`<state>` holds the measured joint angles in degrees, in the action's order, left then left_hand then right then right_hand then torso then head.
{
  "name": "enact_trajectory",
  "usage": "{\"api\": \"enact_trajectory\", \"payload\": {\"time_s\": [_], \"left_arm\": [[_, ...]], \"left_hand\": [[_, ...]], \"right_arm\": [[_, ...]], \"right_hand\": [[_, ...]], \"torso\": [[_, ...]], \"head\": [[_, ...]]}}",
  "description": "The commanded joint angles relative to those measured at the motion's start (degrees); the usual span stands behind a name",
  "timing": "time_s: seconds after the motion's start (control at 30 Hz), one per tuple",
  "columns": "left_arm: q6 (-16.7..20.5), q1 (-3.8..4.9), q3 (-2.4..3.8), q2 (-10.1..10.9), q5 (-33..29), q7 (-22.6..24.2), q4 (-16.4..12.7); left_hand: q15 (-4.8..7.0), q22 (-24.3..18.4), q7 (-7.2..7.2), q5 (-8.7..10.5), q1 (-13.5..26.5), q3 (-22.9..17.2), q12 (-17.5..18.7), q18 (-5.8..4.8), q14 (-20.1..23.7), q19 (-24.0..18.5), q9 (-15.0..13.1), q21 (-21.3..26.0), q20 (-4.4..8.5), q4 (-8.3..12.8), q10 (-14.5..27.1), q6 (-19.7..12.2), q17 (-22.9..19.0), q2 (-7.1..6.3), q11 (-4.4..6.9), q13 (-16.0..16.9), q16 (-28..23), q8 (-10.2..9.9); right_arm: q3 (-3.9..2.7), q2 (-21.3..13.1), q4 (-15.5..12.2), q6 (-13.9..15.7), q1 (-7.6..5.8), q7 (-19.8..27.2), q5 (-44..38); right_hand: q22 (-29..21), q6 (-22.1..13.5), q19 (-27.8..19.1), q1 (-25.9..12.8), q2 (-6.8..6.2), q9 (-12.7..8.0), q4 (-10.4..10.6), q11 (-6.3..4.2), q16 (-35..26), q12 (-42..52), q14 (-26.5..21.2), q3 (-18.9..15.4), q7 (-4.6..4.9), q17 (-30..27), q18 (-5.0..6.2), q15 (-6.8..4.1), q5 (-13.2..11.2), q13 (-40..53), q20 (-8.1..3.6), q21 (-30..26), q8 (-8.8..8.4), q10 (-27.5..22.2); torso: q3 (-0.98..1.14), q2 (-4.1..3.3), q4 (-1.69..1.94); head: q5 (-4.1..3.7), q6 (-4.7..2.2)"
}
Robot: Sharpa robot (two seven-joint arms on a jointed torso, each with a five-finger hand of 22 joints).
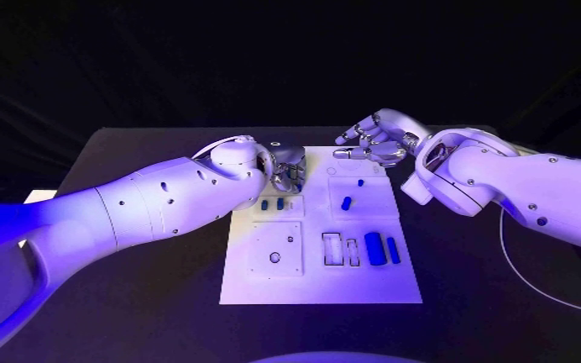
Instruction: Assemble the parts on the task board
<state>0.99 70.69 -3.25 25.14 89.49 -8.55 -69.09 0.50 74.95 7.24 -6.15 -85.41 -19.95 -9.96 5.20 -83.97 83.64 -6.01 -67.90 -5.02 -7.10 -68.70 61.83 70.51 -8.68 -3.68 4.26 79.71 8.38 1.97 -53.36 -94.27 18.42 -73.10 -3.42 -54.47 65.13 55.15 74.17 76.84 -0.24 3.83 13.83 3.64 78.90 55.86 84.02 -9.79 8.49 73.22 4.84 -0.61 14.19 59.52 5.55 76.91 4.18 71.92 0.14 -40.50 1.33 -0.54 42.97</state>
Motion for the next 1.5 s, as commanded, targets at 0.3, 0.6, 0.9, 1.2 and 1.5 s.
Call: {"api": "enact_trajectory", "payload": {"time_s": [0.3, 0.6, 0.9, 1.2, 1.5], "left_arm": [[-1.3, -0.15, 0.01, -0.6, 0.5, -0.1, 0.2], [-1.3, -0.19, 0.01, -0.6, 0.5, 0.1, 0.2], [1.6, -0.33, 0.04, -0.1, 0.2, 0.9, -0.2], [3.5, -0.35, 1.22, 2.3, -1.2, 0.0, -2.8], [2.6, -0.20, 2.48, 6.8, -5.1, -1.1, -6.1]], "left_hand": [[0.40, 2.1, 0.28, 0.18, 0.1, -1.0, 0.8, -0.91, -1.7, 0.8, 0.2, -1.0, 0.22, 0.2, -0.6, 0.5, -0.2, -0.61, -0.01, -0.1, 0.3, -0.6], [0.40, 2.8, 0.24, 0.14, 0.3, -2.4, 1.6, -1.05, -1.9, 1.0, 0.3, -1.9, 0.16, 0.6, -1.0, 0.8, -0.3, -0.59, -0.05, -0.1, 0.4, -1.0], [1.07, 4.6, -0.23, 0.67, -1.3, -7.3, 2.0, -1.45, -2.2, 1.5, -0.1, -4.3, 0.72, 3.6, -4.4, 4.1, 0.0, 1.31, 0.73, 0.5, 0.8, -0.3], [1.19, 5.1, -0.18, 0.83, 0.3, -8.8, 2.6, -1.55, -2.2, 1.7, -0.3, -4.9, 0.88, 4.5, -5.4, 5.0, -0.6, 1.12, 0.84, 0.8, 0.6, -0.4], [1.08, 5.3, -0.03, 0.52, 1.5, -9.8, 3.5, -1.58, -2.1, 1.6, -0.2, -5.0, 0.85, 5.3, -5.3, 4.8, -1.1, 0.56, 0.69, 0.9, 0.5, -1.1]], "right_arm": [[0.00, 0.2, 0.0, -0.9, 0.04, 0.3, -0.3], [0.00, 0.3, 0.0, -1.0, 0.04, 0.4, -0.3], [0.00, 0.3, 0.1, -1.0, 0.04, 0.4, -0.3], [0.00, 0.3, 0.2, -1.1, 0.04, 0.4, -0.3], [0.01, 0.3, 0.3, -1.1, 0.06, 0.4, -0.3]], "right_hand": [[0.0, 0.3, -0.4, 0.1, 0.63, 0.0, 0.0, -0.11, -0.2, 0.3, 2.5, -0.3, 0.03, 0.0, 0.66, -0.13, 0.3, 0.0, 0.02, -0.2, -0.04, 0.2], [0.0, 0.3, -0.4, 0.1, 0.63, 0.0, 0.0, -0.11, -0.2, 0.3, 2.5, -0.3, 0.03, 0.0, 0.66, -0.13, 0.3, 0.0, 0.02, -0.2, -0.04, 0.2], [0.0, 0.3, -0.4, 0.1, 0.63, 0.0, 0.0, -0.11, -0.2, 0.3, 2.5, -0.3, 0.03, 0.0, 0.66, -0.13, 0.3, 0.0, 0.02, -0.2, -0.04, 0.2], [0.0, 0.3, -0.4, 0.1, 0.63, 0.0, 0.0, -0.11, -0.2, 0.3, 2.5, -0.3, 0.03, 0.0, 0.66, -0.13, 0.3, 0.0, 0.02, -0.2, -0.04, 0.2], [0.0, 0.3, -0.4, 0.1, 0.70, 0.0, 0.0, -0.12, -0.2, 0.4, 2.5, -0.4, 0.01, 0.1, 0.66, -0.14, 0.4, 0.2, 0.02, -0.2, -0.01, 0.3]], "torso": [[0.03, -0.02, -0.02], [0.06, -0.05, -0.02], [0.03, -0.01, -0.04], [0.09, 0.06, 0.05], [0.07, 0.09, 0.19]], "head": [[0.02, -0.05], [-0.04, 0.00], [-0.07, -0.05], [-0.29, -0.12], [-0.23, -0.38]]}}
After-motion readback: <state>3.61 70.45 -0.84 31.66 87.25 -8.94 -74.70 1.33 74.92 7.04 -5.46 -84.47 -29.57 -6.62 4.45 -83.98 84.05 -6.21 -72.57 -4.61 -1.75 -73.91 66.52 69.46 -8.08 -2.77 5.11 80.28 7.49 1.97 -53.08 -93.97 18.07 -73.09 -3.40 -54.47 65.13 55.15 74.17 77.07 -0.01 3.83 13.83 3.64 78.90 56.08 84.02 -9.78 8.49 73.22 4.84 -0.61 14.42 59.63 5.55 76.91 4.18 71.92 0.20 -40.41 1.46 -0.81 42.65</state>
